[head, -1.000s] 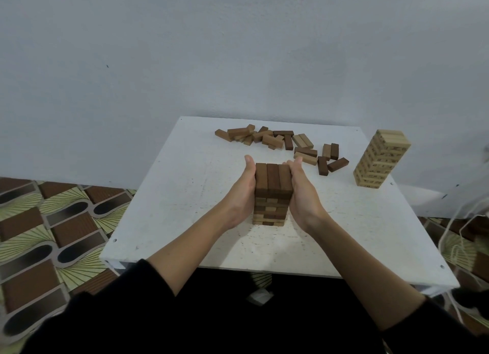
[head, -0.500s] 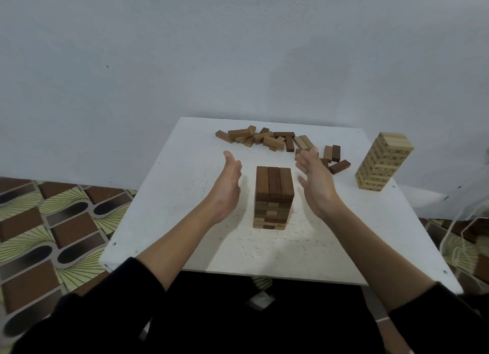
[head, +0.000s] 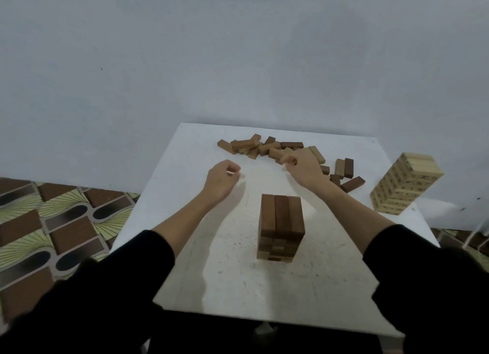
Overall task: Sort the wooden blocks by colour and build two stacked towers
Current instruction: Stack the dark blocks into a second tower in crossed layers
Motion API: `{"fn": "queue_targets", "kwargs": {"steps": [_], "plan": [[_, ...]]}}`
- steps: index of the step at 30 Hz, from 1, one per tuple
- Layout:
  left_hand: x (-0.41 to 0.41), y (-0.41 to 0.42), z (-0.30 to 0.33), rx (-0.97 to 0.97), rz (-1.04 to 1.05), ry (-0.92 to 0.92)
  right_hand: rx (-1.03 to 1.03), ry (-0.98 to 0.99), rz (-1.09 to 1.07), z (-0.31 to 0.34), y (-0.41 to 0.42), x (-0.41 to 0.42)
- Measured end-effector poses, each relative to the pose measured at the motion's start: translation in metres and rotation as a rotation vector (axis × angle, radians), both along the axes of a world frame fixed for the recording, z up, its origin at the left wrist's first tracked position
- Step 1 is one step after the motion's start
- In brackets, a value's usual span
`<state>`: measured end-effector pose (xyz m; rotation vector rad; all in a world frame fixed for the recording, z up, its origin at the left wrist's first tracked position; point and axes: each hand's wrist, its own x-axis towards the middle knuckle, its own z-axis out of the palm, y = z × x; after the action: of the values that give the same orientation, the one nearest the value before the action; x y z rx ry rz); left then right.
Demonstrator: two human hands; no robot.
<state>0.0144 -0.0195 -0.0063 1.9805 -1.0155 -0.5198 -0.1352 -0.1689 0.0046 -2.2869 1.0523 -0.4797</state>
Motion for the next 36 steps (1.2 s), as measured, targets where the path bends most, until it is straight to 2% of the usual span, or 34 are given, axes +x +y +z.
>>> {"fn": "queue_targets", "kwargs": {"steps": [4,11,15,16,21,24,27,29,32,34,36], "plan": [[0.027,-0.036,0.004,-0.004,-0.048,-0.185,-0.117,0.103,-0.017,-0.003,-0.030,0.023],[0.058,-0.093,0.001,0.128,-0.163,-0.469,-0.133,0.247,-0.034,-0.028,-0.058,0.045],[0.061,-0.110,-0.007,0.215,-0.193,-0.596,0.178,-0.026,0.089,-0.026,-0.050,0.054],[0.062,-0.113,-0.008,0.229,-0.179,-0.604,0.198,-0.055,0.119,-0.024,-0.050,0.059],[0.068,-0.118,-0.016,0.193,-0.149,-0.513,-0.222,0.192,0.094,-0.020,-0.072,0.075],[0.061,-0.107,-0.020,0.084,-0.137,-0.372,-0.295,0.376,0.160,-0.021,-0.075,0.074],[0.049,-0.092,-0.024,-0.057,-0.196,-0.277,-0.386,0.419,0.158,-0.020,-0.070,0.073],[0.041,-0.084,-0.030,-0.110,-0.188,-0.222,-0.350,0.309,0.136,-0.021,-0.064,0.072],[0.028,-0.072,-0.036,-0.019,-0.050,-0.156,-0.001,0.018,0.099,-0.017,-0.048,0.072],[0.023,-0.070,-0.041,0.048,-0.023,-0.151,0.139,0.000,0.159,-0.014,-0.036,0.069],[0.022,-0.067,-0.041,0.092,-0.045,-0.141,0.123,0.086,0.236,-0.016,-0.027,0.066]]}}
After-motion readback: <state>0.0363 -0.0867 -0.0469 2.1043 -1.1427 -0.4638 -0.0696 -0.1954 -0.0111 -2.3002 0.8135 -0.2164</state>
